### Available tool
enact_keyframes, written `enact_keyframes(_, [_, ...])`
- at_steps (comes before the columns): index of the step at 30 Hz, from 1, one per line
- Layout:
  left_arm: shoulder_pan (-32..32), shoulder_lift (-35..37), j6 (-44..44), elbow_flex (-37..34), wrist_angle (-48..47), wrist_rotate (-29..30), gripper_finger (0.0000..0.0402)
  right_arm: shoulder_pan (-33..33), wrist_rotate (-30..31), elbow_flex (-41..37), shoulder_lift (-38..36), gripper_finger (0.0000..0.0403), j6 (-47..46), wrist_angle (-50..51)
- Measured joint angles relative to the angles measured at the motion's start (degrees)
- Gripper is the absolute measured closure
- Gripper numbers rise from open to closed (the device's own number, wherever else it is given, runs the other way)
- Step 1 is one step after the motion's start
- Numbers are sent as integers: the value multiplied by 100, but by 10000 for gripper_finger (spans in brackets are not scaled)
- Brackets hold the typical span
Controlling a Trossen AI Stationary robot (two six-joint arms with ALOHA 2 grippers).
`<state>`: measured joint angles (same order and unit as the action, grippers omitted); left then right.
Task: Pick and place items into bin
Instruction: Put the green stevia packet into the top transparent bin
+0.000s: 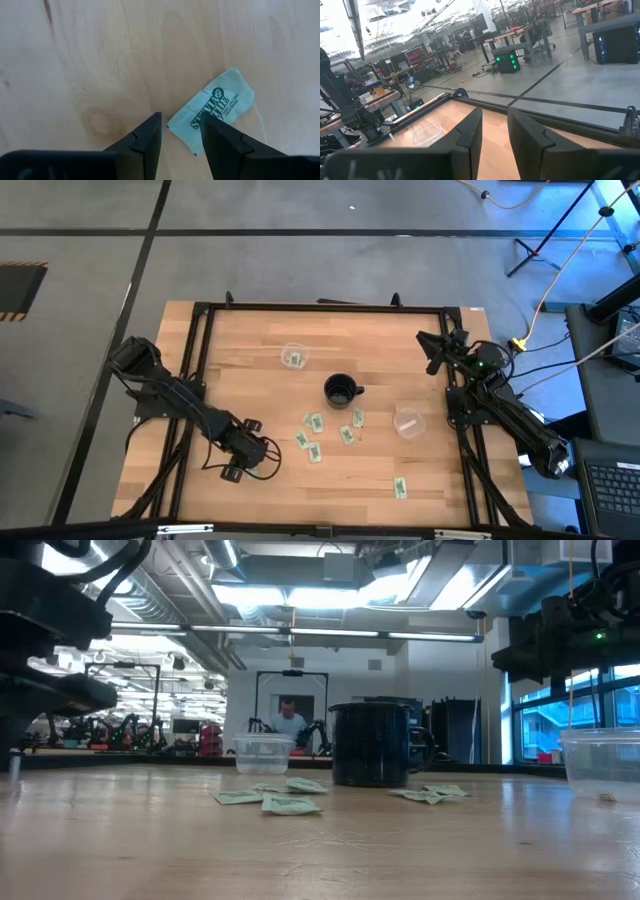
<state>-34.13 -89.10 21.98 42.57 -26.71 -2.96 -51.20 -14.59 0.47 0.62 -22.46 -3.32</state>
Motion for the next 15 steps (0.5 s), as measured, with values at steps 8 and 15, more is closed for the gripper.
enact_keyframes(8, [-23, -24, 72, -227, 329, -84, 276, 2, 0, 0, 0, 308, -75, -1])
enact_keyframes(15, [-17, 2, 278, -513, 759, -168, 322, 2, 0, 0, 0, 308, -135, -1])
